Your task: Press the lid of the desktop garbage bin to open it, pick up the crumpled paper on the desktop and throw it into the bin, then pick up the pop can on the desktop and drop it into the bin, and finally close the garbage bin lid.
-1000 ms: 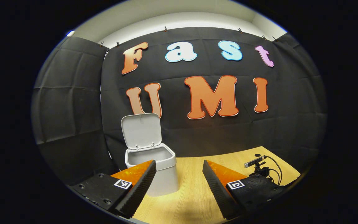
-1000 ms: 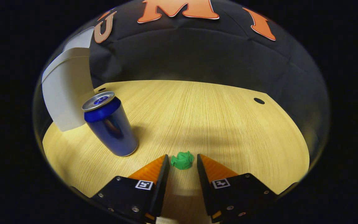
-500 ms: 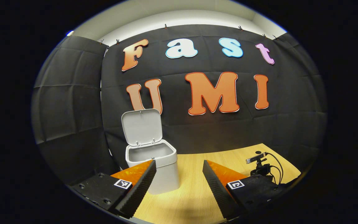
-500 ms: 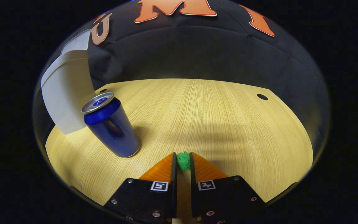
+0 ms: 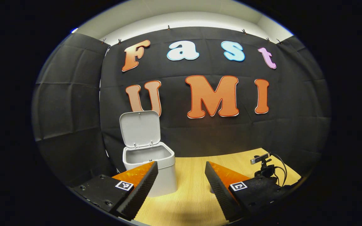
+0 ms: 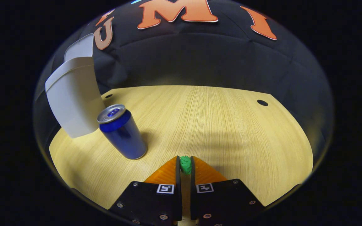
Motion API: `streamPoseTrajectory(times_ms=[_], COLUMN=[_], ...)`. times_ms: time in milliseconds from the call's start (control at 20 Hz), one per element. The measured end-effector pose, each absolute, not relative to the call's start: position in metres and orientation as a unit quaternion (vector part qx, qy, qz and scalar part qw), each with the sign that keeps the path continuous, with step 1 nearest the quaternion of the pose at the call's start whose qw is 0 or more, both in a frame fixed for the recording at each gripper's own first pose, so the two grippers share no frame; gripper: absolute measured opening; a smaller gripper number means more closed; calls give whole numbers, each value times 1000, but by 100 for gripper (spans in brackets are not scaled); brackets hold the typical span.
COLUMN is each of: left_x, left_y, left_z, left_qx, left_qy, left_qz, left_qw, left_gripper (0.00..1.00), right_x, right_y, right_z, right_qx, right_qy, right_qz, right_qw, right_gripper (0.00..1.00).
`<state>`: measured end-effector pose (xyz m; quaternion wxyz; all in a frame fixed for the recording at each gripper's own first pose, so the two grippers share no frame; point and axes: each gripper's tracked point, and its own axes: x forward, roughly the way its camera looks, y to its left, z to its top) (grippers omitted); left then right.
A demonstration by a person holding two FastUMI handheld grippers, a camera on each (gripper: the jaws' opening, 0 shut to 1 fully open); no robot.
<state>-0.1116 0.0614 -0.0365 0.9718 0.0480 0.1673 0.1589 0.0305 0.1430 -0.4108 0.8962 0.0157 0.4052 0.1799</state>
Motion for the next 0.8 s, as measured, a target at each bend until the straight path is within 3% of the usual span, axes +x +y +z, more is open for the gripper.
streamPoseTrajectory(times_ms=[500, 800], left_x=[-116, -125], left_y=[79, 101], left_z=[-30, -31], left_qx=[16, -3], left_qy=[137, 129], left_qz=[164, 180], left_qw=[977, 975], left_gripper=[95, 95], right_x=[55, 65], right_y=[152, 176], right_z=[-315, -249], right_qx=[17, 14], right_qy=[329, 277], right_qz=[188, 222], right_qw=[925, 935], right_gripper=[11, 11])
